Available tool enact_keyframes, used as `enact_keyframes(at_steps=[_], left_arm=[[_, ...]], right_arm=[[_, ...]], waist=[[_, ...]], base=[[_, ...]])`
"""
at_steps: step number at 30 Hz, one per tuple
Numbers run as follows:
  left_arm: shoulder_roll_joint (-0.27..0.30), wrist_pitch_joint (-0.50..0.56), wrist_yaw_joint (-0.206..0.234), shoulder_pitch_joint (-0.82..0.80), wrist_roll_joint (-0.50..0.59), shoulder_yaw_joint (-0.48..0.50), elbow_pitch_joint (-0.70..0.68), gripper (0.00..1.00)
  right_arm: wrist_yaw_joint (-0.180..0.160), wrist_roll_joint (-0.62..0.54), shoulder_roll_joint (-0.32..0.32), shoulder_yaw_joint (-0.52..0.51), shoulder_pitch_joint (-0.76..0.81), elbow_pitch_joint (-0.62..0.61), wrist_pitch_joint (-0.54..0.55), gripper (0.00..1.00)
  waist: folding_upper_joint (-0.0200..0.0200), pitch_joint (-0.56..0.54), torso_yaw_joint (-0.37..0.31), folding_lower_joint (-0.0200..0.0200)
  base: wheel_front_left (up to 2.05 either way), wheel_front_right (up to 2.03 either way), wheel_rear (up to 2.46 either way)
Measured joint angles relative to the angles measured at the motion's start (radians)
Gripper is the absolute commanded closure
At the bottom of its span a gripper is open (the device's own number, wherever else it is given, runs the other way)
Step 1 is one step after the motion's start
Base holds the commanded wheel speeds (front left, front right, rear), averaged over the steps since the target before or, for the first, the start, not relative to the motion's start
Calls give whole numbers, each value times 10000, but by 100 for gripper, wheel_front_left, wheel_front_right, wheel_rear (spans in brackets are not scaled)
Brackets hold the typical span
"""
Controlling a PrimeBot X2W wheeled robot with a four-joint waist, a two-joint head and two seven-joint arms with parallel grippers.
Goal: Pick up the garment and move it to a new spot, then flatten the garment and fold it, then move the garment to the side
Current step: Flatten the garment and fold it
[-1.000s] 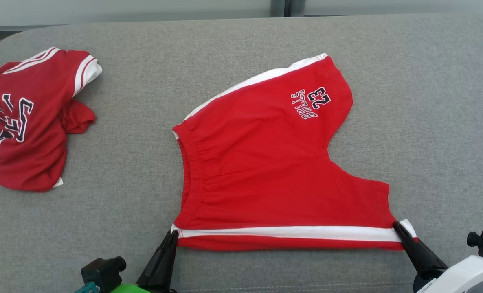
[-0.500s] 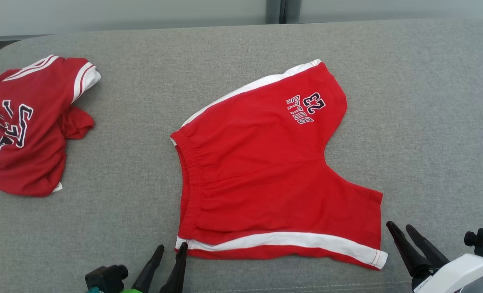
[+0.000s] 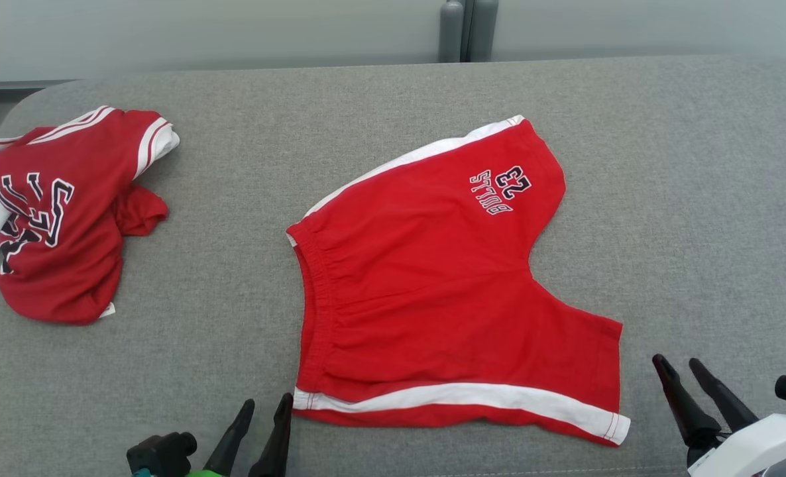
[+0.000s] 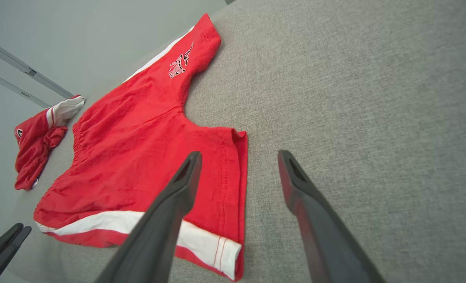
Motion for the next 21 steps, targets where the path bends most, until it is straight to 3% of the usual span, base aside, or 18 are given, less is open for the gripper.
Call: enact_keyframes(at_steps=[7, 14, 21], left_arm=[[163, -224, 188, -20, 508, 454, -301, 0], [399, -301, 485, -213, 1244, 738, -608, 0], [692, -311, 625, -244, 1674, 1072, -725, 0]], right_arm=[[-531, -1824, -711, -144, -81, -75, -857, 0], [-1267, -2928, -798, -339, -229, -205, -1730, 0], [-1407, -3534, -744, -412, -243, -188, -1818, 0]], waist=[[0, -233, 31, 0], [0, -655, 190, 0], [0, -908, 354, 0]], base=[[0, 0, 0], [0, 0, 0], [0, 0, 0]])
